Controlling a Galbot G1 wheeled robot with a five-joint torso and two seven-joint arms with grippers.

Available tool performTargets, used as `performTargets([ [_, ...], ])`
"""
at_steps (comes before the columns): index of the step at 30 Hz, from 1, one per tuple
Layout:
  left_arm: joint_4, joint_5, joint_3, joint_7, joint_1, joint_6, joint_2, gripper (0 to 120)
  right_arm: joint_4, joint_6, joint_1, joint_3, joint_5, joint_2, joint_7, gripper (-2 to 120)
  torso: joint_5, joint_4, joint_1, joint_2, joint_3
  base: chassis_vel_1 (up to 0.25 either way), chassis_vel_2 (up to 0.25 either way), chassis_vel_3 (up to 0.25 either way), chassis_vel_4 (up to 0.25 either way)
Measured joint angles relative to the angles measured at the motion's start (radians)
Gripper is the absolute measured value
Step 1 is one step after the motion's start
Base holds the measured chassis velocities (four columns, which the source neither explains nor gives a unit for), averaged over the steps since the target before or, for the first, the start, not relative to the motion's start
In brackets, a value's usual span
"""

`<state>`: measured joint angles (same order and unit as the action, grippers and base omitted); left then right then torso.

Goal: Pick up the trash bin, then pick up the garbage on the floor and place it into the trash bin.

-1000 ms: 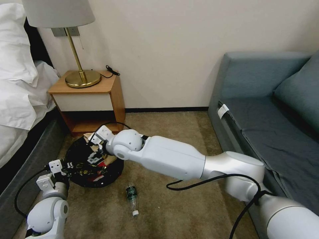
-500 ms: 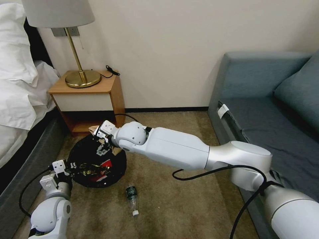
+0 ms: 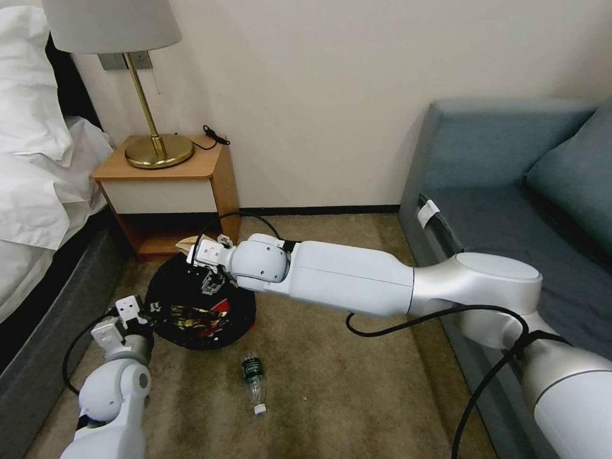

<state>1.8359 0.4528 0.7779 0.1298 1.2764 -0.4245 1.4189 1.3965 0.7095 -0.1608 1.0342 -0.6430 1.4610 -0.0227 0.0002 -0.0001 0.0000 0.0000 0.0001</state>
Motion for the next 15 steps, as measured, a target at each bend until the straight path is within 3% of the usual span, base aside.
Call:
performTargets([
  [9, 0.003, 0.000, 0.006, 0.000, 0.006, -0.001, 0.003, 4, 0.011, -0.018, -0.027, 0.009, 0.087, -0.030, -0.120, 100, 0.0000, 0.0000, 0.000, 0.000, 0.000, 0.000, 0.000, 0.000, 0.000],
  [15, 0.001, -0.011, 0.005, 0.000, 0.010, 0.004, 0.016, 4, 0.021, 0.002, -0.064, 0.025, 0.214, -0.042, -0.230, 100, -0.0001, 0.0001, 0.000, 0.000, 0.000, 0.000, 0.000, 0.000, 0.000],
])
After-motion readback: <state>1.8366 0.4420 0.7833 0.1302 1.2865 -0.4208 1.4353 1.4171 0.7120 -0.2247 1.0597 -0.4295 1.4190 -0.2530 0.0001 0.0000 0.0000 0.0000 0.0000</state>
